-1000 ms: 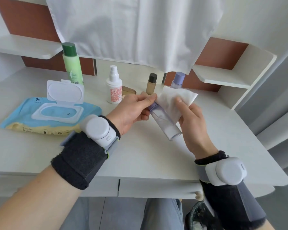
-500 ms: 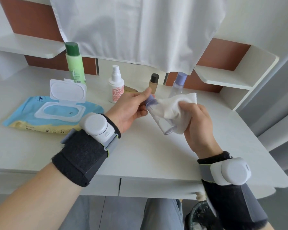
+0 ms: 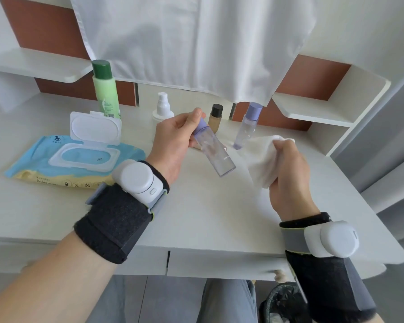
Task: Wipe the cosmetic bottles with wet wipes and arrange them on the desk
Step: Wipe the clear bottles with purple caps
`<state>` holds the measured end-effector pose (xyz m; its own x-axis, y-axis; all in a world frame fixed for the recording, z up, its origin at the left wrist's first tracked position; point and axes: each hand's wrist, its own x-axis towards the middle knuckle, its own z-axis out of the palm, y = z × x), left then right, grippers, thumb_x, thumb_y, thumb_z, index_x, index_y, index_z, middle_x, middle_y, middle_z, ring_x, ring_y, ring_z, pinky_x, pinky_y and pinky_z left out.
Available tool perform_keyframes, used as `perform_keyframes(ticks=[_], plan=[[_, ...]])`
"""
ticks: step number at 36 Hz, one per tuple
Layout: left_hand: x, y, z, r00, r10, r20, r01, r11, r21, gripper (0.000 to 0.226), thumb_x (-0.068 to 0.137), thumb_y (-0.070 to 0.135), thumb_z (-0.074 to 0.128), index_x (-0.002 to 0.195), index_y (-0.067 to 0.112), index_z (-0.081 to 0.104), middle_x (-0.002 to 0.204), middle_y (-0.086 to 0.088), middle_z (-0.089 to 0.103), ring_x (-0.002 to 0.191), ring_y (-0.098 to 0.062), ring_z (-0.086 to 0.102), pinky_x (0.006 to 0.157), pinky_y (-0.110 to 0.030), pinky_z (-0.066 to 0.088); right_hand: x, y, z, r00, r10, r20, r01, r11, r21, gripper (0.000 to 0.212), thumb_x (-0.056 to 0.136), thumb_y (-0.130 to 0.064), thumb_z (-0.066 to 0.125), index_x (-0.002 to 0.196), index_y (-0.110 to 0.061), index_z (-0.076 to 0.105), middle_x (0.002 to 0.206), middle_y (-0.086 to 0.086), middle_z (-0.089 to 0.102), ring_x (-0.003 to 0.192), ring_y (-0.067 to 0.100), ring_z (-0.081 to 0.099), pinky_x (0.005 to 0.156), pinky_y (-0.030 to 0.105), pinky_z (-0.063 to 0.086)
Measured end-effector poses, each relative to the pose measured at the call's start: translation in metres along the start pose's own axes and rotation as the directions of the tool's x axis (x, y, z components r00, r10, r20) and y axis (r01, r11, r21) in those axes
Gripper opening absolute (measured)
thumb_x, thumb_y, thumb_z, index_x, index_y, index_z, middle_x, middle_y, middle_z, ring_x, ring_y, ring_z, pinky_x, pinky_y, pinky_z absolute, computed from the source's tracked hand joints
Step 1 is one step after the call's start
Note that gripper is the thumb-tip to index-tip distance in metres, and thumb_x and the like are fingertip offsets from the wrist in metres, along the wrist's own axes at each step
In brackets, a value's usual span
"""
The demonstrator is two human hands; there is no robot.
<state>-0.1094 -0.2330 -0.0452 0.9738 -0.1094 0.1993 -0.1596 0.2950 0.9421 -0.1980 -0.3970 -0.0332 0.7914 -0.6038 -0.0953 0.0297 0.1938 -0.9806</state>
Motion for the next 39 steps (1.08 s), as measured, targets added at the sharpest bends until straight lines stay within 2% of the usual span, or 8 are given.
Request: perform_keyframes(ticks=[7,13,19,26,30,34,36,39], plan=[[0.0,0.001,-0.001,0.999,0.035,-0.012,-0.035,0.999,0.006,0.021,0.082,0.039,0.062,0.079,0.024,0.075,0.079,0.006,0.069,0.078,-0.019,0.056,0.079,-0.041,0.049,0.001,-0.002,0.0,0.998,0.055,-0.035,-0.053,0.997,0.055,0.019,0.096,-0.023,0.051,0.081,-0.02,0.062,0.07,-0.008,0.062,0.071,0.013,0.059,0.071,0.028,0.044],[-0.004,0.004,0.0,0.996,0.091,0.01,-0.091,0.994,0.067,0.01,0.088,0.028,0.065,0.084,0.023,0.073,0.075,0.005,0.07,0.082,-0.016,0.063,0.086,-0.045,0.053,0.001,-0.001,-0.001,0.998,0.058,-0.009,-0.057,0.996,0.063,0.023,0.096,-0.022,0.047,0.078,-0.018,0.06,0.05,-0.011,0.06,0.069,0.014,0.057,0.078,0.032,0.042],[-0.004,0.0,0.003,0.977,0.213,0.027,-0.215,0.96,0.181,0.009,0.081,0.021,0.076,0.087,0.017,0.071,0.077,0.0,0.063,0.065,-0.003,0.052,0.066,-0.014,0.044,0.001,-0.001,0.0,0.997,0.073,0.02,-0.074,0.995,0.073,0.019,0.097,-0.023,0.047,0.087,-0.018,0.063,0.08,-0.003,0.062,0.078,0.016,0.059,0.077,0.03,0.044],[-0.004,0.0,0.002,0.959,0.281,0.039,-0.282,0.928,0.244,0.021,0.076,0.019,0.08,0.082,0.009,0.062,0.068,0.016,0.06,0.064,0.001,0.057,0.067,-0.018,0.048,0.001,0.0,0.001,0.993,0.086,0.076,-0.091,0.994,0.061,0.019,0.098,-0.026,0.049,0.09,-0.018,0.065,0.081,-0.005,0.067,0.076,0.014,0.063,0.076,0.031,0.046],[-0.008,0.002,0.005,0.928,0.338,0.158,-0.371,0.885,0.283,0.019,0.082,0.015,0.075,0.083,0.005,0.059,0.066,0.019,0.06,0.062,0.005,0.059,0.064,-0.008,0.04,0.0,0.0,0.001,0.991,0.089,0.097,-0.095,0.993,0.063,0.018,0.098,-0.025,0.049,0.091,-0.017,0.064,0.083,-0.004,0.068,0.075,0.015,0.064,0.079,0.033,0.046],[-0.013,-0.001,0.008,0.875,0.379,0.301,-0.471,0.808,0.353,0.017,0.086,0.035,0.068,0.089,0.017,0.067,0.07,0.003,0.064,0.064,-0.004,0.058,0.066,-0.023,0.045,0.001,0.0,0.001,0.99,0.081,0.113,-0.091,0.992,0.089,0.02,0.099,-0.025,0.048,0.091,-0.017,0.065,0.075,-0.006,0.07,0.07,0.012,0.066,0.076,0.032,0.047],[-0.014,-0.002,0.009,0.848,0.401,0.347,-0.519,0.764,0.384,0.021,0.089,0.043,0.058,0.094,0.024,0.068,0.064,0.005,0.061,0.064,-0.011,0.053,0.07,-0.033,0.044,0.002,0.001,0.0,0.989,0.074,0.124,-0.086,0.992,0.096,0.021,0.099,-0.025,0.047,0.092,-0.017,0.065,0.073,-0.007,0.071,0.067,0.011,0.066,0.074,0.031,0.048],[-0.016,-0.001,0.011,0.846,0.344,0.407,-0.495,0.79,0.362,0.029,0.094,0.043,0.04,0.103,0.034,0.066,0.07,-0.001,0.059,0.077,-0.025,0.058,0.082,-0.042,0.041,0.004,0.003,0.0,0.987,0.077,0.139,-0.095,0.987,0.126,0.021,0.1,-0.025,0.047,0.092,-0.017,0.065,0.07,-0.009,0.072,0.066,0.01,0.068,0.074,0.031,0.049]])
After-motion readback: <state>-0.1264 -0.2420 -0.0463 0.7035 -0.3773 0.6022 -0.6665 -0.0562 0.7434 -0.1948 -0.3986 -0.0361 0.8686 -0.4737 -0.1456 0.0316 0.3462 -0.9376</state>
